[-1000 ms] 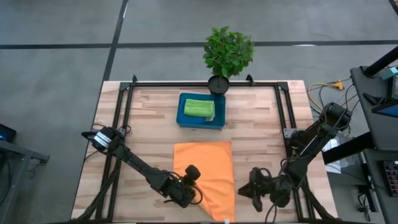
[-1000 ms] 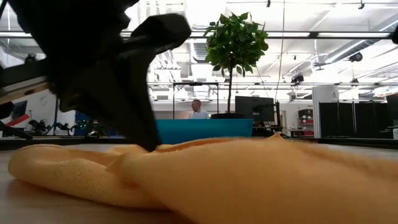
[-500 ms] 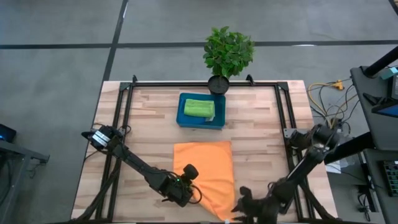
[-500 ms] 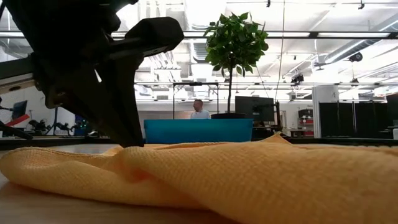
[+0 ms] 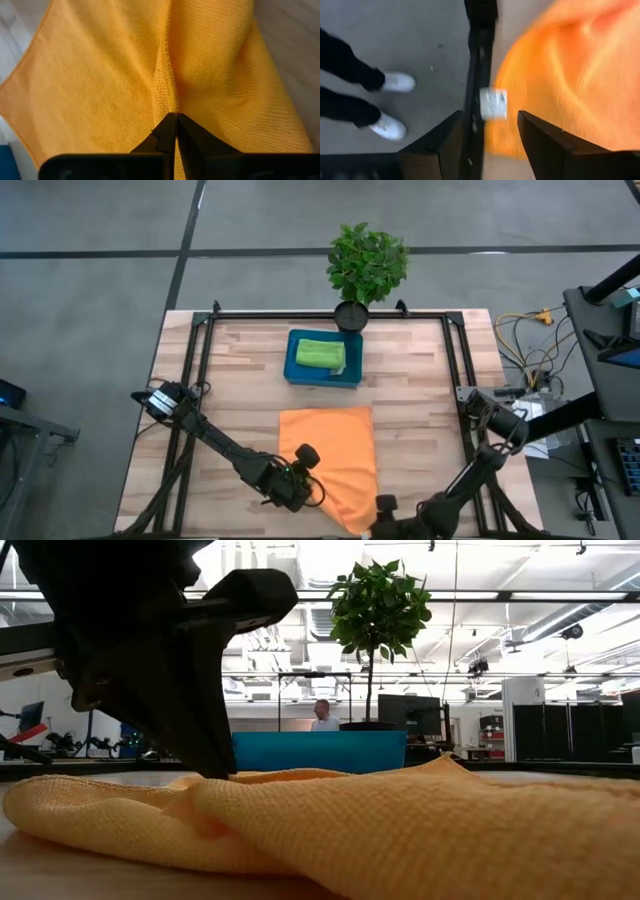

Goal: Fold microfiber towels
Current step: Fold the yellow microfiber towel

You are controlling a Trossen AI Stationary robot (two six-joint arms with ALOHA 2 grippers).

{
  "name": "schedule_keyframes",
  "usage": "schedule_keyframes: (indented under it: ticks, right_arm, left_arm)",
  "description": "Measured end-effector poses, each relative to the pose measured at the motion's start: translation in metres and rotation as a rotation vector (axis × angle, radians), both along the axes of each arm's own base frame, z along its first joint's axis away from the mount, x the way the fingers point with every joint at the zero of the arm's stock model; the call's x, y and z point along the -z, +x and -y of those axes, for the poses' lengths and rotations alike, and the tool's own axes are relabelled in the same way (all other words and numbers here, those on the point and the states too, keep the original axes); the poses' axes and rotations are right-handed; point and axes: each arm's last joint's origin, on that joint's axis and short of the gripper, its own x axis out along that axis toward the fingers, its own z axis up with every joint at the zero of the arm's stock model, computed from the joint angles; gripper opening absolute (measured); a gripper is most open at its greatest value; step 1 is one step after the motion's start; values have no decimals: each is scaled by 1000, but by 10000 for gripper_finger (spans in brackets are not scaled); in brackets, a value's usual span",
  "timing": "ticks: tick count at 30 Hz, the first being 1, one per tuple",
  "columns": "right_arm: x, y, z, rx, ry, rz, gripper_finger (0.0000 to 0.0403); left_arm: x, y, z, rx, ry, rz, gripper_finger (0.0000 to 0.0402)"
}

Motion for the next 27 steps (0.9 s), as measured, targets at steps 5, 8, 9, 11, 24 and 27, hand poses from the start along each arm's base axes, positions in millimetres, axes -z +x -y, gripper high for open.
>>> schedule_keyframes:
  ticks: [5, 8, 9, 11, 24, 27]
  right_arm:
    - [18, -2, -1, -46, -23, -77, 161]
    - [21, -1, -2, -39, -37, -94, 140]
    - [21, -1, -2, -38, -45, -99, 128]
    - [18, 0, -1, -29, -68, -106, 98]
    - [-27, 2, 8, 83, -76, -136, 9]
    - [-44, 4, 13, 116, -26, -113, 9]
  left_arm:
    - [0, 0, 0, -15, -21, -4, 0]
    - [0, 0, 0, -16, -31, -9, 0]
    - [0, 0, 0, -15, -32, -10, 0]
    - [0, -1, 0, -15, -29, -15, 0]
    - [-46, -15, -10, -75, -94, 78, 0]
    - [-60, -22, -13, -101, -148, 84, 0]
